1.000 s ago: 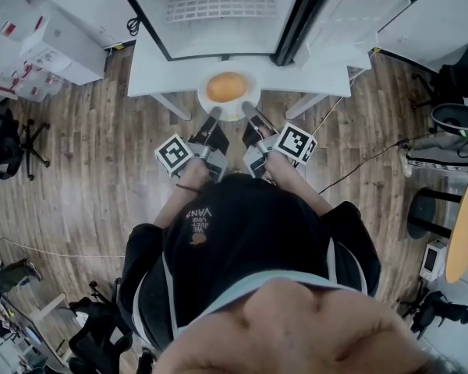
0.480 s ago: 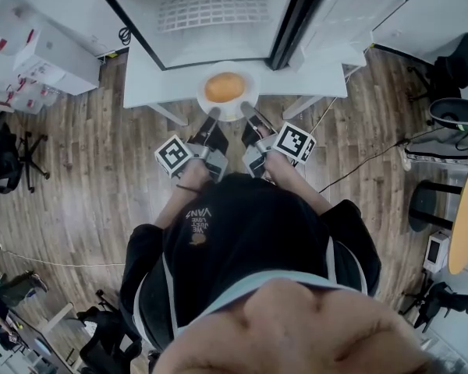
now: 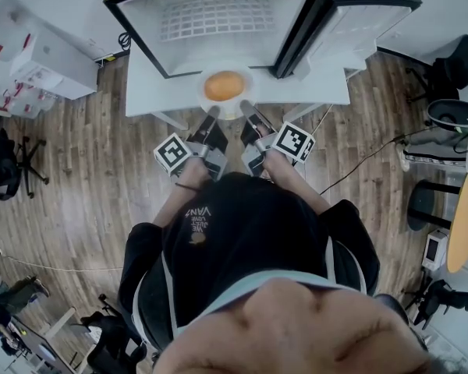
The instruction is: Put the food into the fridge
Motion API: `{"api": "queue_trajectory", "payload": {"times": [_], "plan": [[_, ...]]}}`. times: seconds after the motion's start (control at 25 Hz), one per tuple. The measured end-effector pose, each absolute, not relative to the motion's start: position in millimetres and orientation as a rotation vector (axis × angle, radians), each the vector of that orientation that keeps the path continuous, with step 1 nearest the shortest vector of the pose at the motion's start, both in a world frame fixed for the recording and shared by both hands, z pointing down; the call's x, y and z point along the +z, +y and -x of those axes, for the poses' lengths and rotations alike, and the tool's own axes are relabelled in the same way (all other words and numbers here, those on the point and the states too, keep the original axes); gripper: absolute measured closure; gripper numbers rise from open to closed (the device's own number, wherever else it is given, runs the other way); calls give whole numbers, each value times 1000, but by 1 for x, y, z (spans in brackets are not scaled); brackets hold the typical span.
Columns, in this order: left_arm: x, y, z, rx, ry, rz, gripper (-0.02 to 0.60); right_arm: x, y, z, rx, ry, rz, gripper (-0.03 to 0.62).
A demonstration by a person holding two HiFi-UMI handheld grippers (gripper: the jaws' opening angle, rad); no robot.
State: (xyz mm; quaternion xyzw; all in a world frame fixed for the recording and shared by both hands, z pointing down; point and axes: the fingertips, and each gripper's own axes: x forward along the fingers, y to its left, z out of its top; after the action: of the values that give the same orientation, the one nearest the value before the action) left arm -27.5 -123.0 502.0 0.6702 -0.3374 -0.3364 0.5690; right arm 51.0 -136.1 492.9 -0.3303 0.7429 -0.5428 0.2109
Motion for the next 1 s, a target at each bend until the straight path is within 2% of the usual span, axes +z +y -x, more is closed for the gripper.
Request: {"api": "queue_trajectory", "payload": {"times": [1.0], "plan": [[499, -175, 64, -734, -724, -1579, 558, 488, -183, -14, -1475, 2013, 980, 574]]}}
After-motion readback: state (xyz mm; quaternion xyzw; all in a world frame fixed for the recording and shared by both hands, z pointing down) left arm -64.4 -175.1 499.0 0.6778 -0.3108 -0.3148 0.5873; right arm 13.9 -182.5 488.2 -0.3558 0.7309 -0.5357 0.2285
